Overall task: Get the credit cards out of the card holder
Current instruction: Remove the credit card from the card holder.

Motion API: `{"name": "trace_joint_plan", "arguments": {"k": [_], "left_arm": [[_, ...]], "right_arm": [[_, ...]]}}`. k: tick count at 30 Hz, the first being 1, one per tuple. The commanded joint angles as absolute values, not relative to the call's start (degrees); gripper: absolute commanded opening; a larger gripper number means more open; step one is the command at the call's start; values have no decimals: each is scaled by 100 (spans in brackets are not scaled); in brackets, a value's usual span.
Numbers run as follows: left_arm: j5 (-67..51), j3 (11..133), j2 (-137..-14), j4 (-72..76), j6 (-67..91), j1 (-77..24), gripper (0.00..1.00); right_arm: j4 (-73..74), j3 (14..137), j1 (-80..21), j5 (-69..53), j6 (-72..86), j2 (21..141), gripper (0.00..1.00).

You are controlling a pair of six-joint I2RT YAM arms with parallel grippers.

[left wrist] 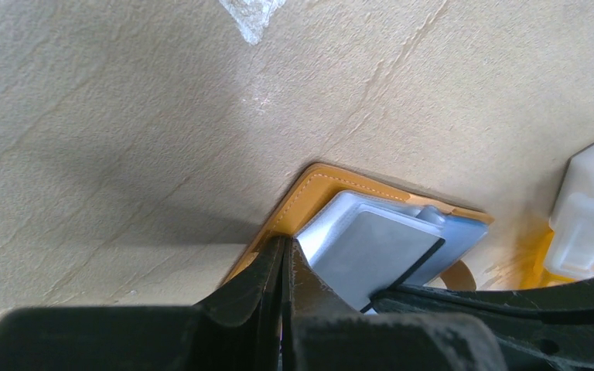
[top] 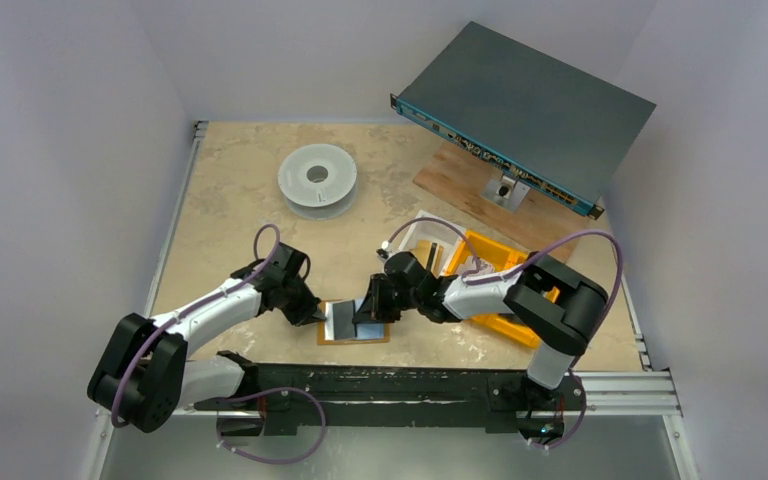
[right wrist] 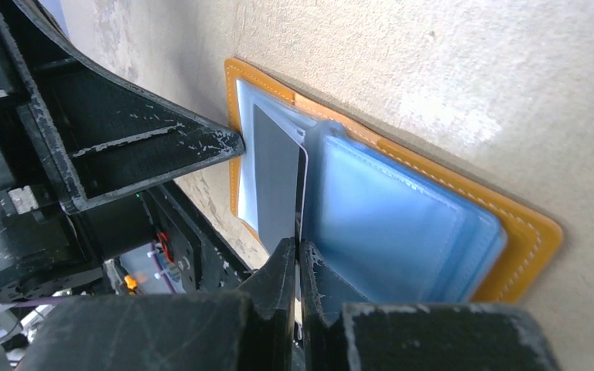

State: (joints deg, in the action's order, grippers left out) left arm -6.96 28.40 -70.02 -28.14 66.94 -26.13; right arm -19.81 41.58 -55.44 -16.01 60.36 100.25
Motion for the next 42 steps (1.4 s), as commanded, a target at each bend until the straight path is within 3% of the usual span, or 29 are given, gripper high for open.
{"name": "trace_joint_plan", "arguments": {"k": [1,28,38,42], "left_arm": [[-327,2471,-7408,-3179,6734,-2643,0],[-349,2461,-7303,-3229,6681,-2643,0],[-383,2862,-6569,-3487,5889,-2646,0],[-496,3053,-6265,-3606,5608,-2646,14]], "right_arm": [[-1640,3968,-5492,-1212,5941,9592,0],[-1000,3534,-5385,-792,5817,8824,0],[-738,3706,-5387,-753,5672,8634,0],[-720,3768,-5383,-767,5665,8667,0]]}}
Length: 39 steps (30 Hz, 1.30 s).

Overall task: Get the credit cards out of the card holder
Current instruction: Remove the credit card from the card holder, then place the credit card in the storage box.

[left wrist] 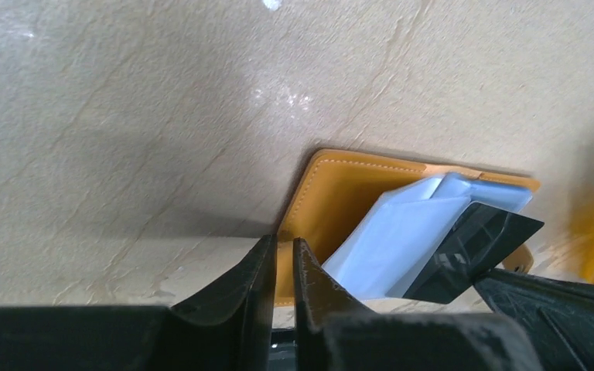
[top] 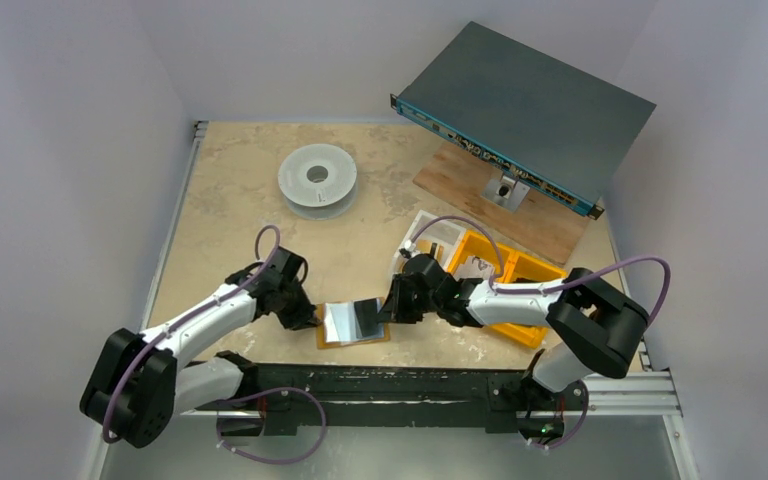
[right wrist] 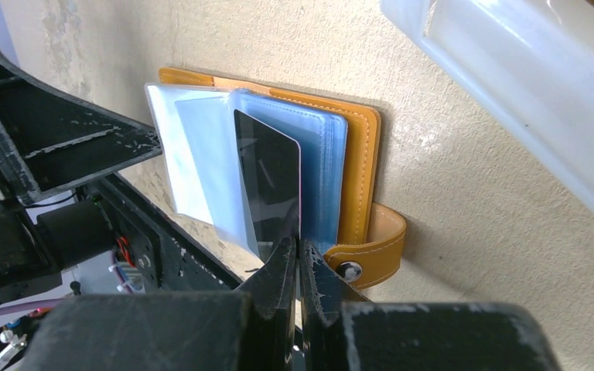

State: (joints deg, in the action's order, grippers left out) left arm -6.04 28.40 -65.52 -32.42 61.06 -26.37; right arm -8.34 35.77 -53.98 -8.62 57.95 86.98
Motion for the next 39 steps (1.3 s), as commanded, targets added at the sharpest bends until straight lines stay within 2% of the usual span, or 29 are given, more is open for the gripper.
{"name": "trace_joint_plan", "arguments": {"k": [1,3,12,18,32,39], "left_arm": [[-521,3091,-6200,-3629,5564,-2646,17],[-604,3183,-6102,-3661,5464,-2643,23],[-1080,3519,-5720,-3694,5236,-2666,35],[-1797,3545,-5693,-3105,5133,-2728,45],[-2802,3211,-5791,-1818,5412,-2740,56],[-3372,2935,-5734,-831,5773,-2742,56]], "right_arm": [[-701,3784,-5379,-757,5656,8658,0],[-651,3817,-5381,-739,5647,8621,0],[-240,3995,-5382,-595,5621,8165,0],[-18,4148,-5379,-545,5625,7921,0],[301,4360,-5313,-545,5632,7439,0],[-149,4150,-4852,-1326,5830,6993,0]]}}
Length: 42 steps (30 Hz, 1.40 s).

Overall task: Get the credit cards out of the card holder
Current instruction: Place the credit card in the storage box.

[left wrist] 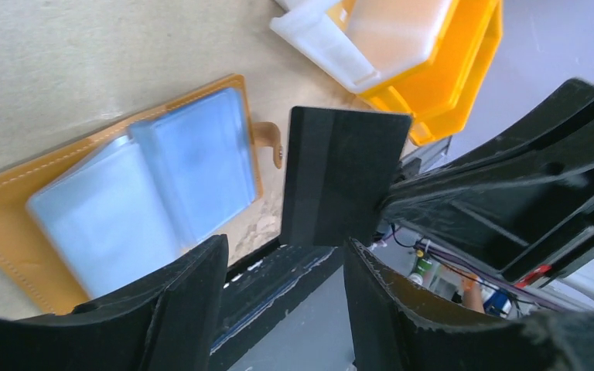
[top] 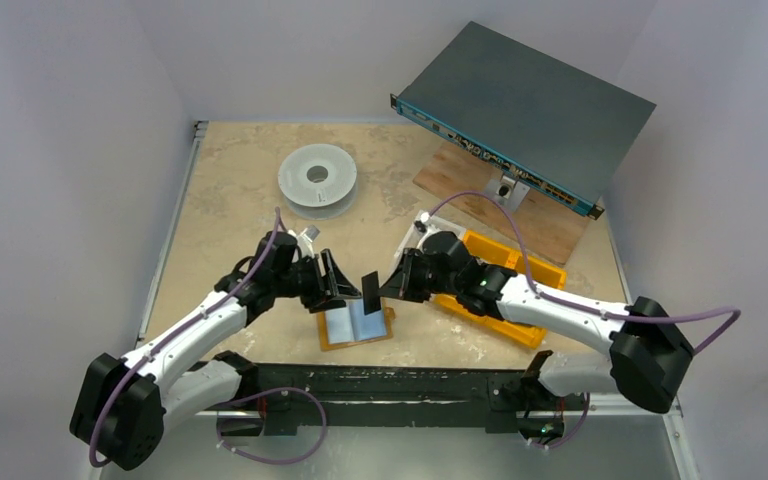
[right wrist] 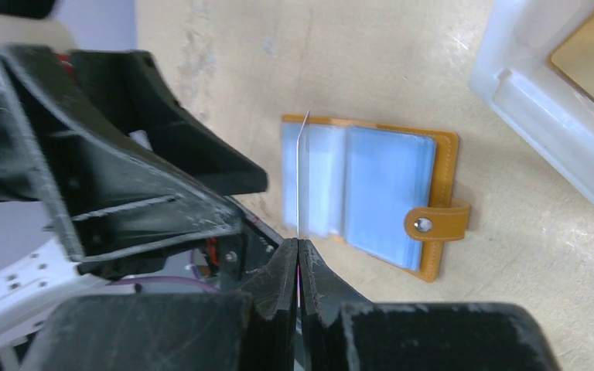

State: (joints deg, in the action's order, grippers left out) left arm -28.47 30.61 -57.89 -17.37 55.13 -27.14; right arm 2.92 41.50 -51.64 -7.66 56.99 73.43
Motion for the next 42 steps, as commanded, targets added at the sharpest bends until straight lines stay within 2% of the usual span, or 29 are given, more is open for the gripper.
{"name": "trace_joint_plan", "arguments": {"k": [1,6,12,15,19,21,22,23,25,27,29,30,33,42], "left_arm": [[-3427,2928,-5736,-731,5804,-2742,56],[-3728,2780,-5677,184,6124,-2722,57],[-3984,2702,-5731,971,6522,-2722,57],[-4032,2726,-5807,1049,6588,-2724,52],[-3811,2718,-5881,1226,6691,-2722,30],[-4101,2708,-5923,1326,6762,-2723,11],[-4122,2693,-5942,1392,6820,-2727,2],[-4155,2677,-5973,1496,6877,-2729,0],[-4223,2609,-6032,1769,7079,-2733,0],[-4267,2511,-6094,2155,7347,-2733,0],[-4305,2420,-6171,2573,7595,-2733,0],[-4314,2382,-6225,2736,7713,-2740,0],[-4351,2269,-6394,3314,8033,-2749,0],[-4514,2024,-7113,4998,8936,-2769,0]], "right_arm": [[-280,4092,-4725,-1575,5875,6902,0],[-871,3878,-4288,-2486,6096,6768,0],[-1479,3690,-4134,-3004,6389,6800,0],[-1600,3651,-4126,-3121,6462,6820,0],[-1674,3599,-4113,-3166,6495,6803,0],[-1710,3585,-4109,-3185,6486,6795,0],[-1725,3577,-4113,-3190,6486,6787,4],[-1737,3561,-4113,-3178,6486,6781,12],[-1776,3530,-4112,-3141,6501,6773,28],[-1909,3447,-4111,-3140,6550,6779,41],[-2265,3339,-4112,-3206,6702,6804,48],[-2424,3288,-4109,-3250,6785,6823,49],[-2831,3183,-4112,-3336,6988,6908,47],[-3327,3018,-4072,-3285,7317,6858,9]]}}
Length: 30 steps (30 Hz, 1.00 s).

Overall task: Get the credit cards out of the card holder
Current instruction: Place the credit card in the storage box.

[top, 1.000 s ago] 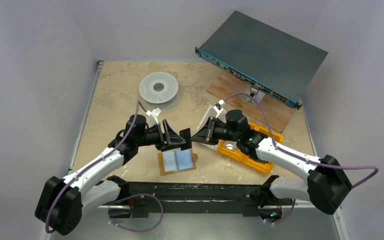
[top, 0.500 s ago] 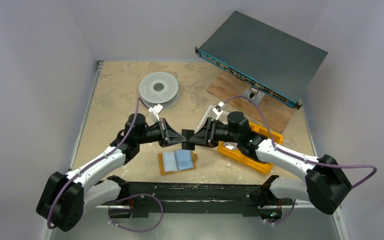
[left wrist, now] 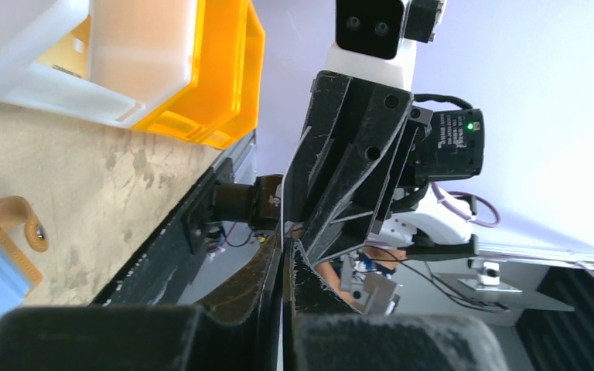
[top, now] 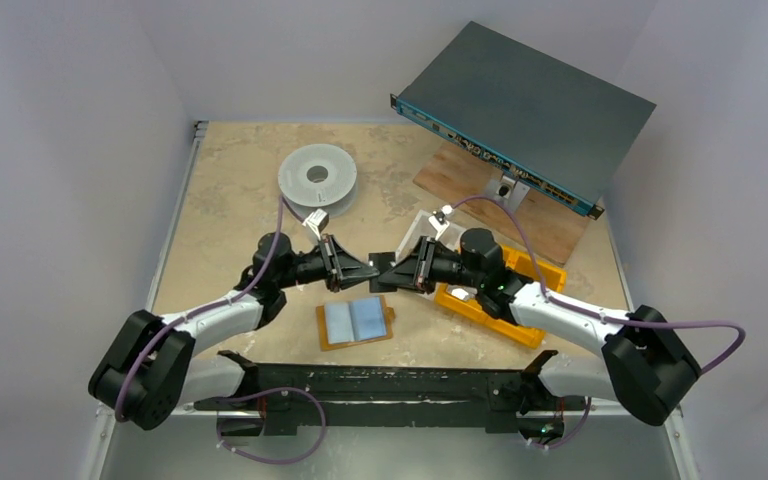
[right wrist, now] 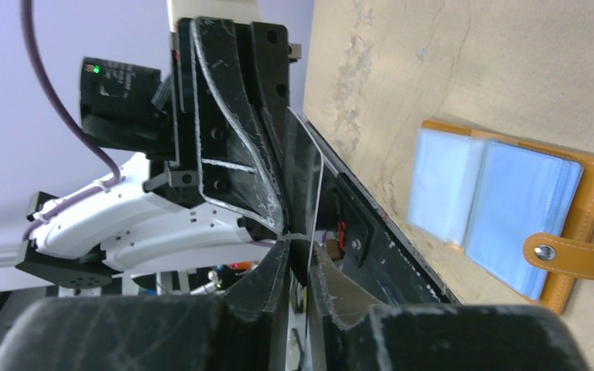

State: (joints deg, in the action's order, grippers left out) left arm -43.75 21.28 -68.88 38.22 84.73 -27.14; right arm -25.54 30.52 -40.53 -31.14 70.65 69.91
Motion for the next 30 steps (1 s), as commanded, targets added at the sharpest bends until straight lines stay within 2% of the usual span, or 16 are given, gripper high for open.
{"name": "trace_joint_plan", "arguments": {"k": [1,3,6,8,10,13,14,17,23,30], "left_arm": [[-4528,1993,-7157,5038,8960,-2766,0],[-4542,1950,-7196,5032,8938,-2761,0],[-4519,1953,-7114,4654,8742,-2762,22],[-4443,2020,-6945,4049,8465,-2768,41],[-4340,2312,-6675,2644,7842,-2764,51],[-3572,3170,-6352,-568,6347,-2781,63],[-3227,3483,-6279,-1490,5862,-2786,65],[-2823,3778,-6151,-2418,5411,-2784,69],[-2650,3894,-6039,-2842,5149,-2823,76],[-2663,4066,-5899,-3113,4865,-2872,78]], "right_arm": [[-3291,2986,-4054,-3225,7321,6799,6],[-3063,2982,-4027,-3084,7229,6653,0],[-2443,3074,-4033,-2825,6938,6404,0],[-1971,3178,-4033,-2663,6662,6225,0],[-1087,3382,-4032,-2349,6357,6122,0],[492,3884,-4032,-1718,5731,6010,0],[985,4103,-4033,-1397,5566,5942,0],[2315,4407,-4034,-427,5363,5698,0],[4200,4829,-4029,1265,5498,5208,0],[6435,5371,-4029,3172,6048,5269,0]]}}
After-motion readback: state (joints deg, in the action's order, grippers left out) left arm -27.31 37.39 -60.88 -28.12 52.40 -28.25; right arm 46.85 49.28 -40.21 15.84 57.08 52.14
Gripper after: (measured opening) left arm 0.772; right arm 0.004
